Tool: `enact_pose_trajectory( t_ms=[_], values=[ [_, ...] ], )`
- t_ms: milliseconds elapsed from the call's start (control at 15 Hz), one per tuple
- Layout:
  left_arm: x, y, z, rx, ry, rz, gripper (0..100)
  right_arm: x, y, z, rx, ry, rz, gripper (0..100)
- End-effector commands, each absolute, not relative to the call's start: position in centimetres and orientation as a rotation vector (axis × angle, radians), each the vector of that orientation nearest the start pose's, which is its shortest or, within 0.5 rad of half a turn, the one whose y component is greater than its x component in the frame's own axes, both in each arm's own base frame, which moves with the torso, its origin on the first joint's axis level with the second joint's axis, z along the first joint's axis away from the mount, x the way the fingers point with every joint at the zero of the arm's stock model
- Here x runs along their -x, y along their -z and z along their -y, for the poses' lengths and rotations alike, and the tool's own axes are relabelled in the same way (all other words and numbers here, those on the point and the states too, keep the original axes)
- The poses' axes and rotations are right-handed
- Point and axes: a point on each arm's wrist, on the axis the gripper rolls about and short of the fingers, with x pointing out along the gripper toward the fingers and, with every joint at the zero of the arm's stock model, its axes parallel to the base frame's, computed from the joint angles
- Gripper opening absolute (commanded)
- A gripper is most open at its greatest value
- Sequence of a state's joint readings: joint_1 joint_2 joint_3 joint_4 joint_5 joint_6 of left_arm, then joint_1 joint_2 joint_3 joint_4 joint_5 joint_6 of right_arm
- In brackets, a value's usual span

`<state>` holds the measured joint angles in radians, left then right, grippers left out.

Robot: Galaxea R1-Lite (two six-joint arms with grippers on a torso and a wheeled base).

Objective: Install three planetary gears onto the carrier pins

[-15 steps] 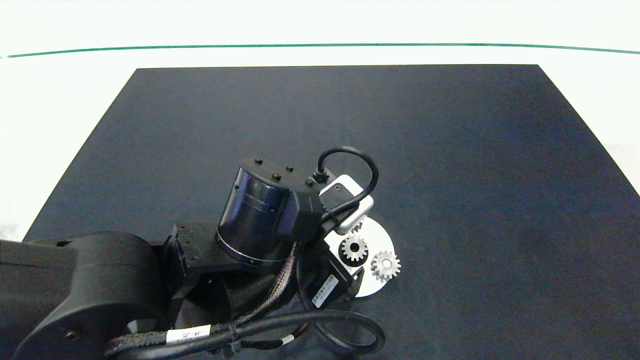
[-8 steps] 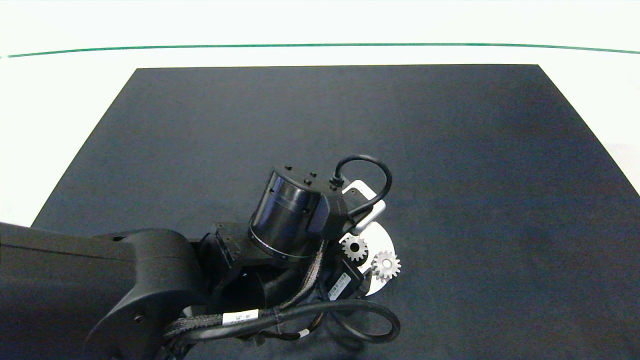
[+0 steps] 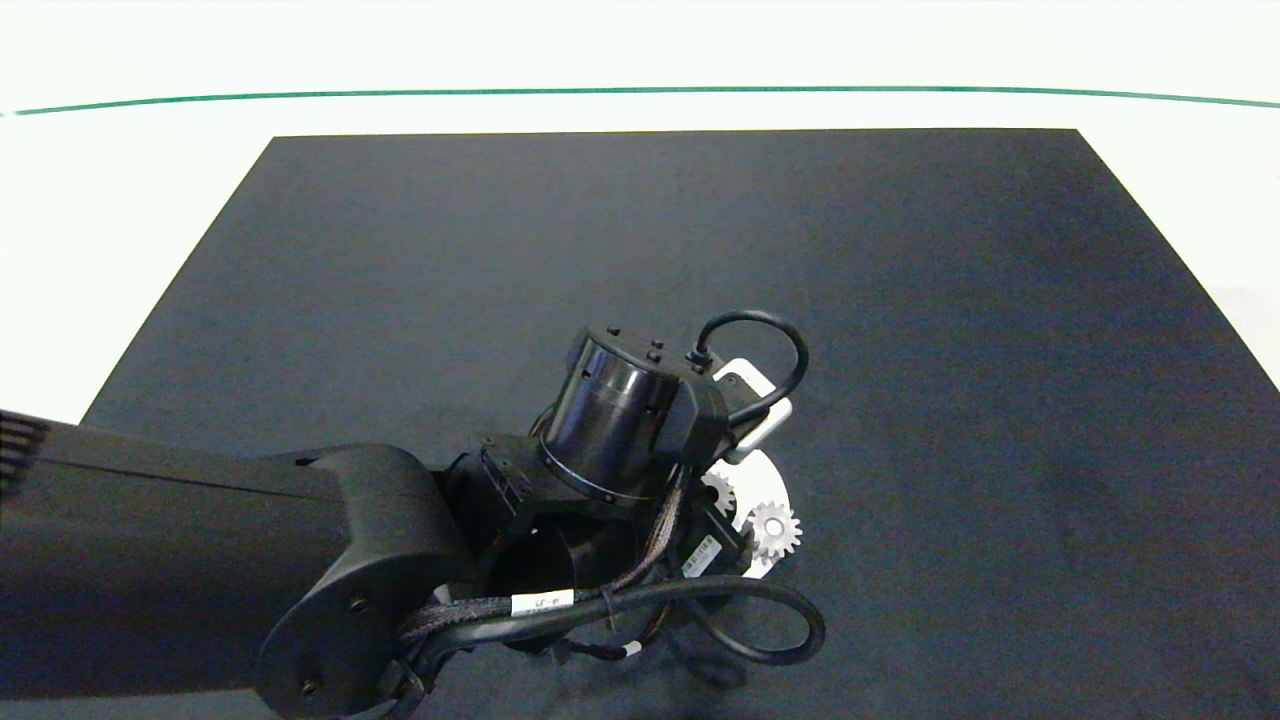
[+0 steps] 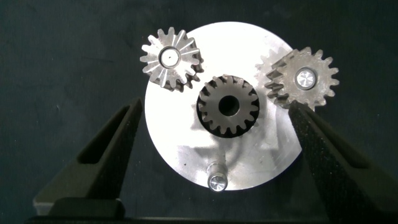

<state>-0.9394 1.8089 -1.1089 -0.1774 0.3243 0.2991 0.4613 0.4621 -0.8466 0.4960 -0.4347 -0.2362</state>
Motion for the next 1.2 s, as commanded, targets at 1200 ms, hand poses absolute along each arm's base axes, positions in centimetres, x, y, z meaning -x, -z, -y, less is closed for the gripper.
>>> enact_pose_trajectory(
  t_ms=[1200],
  values=[
    [-20.7, -17.5, 26.8, -0.613, 0.66, -0.368, 55, 2.8, -25.9, 2.5, 0.286, -0.038, -0.093, 100]
  ],
)
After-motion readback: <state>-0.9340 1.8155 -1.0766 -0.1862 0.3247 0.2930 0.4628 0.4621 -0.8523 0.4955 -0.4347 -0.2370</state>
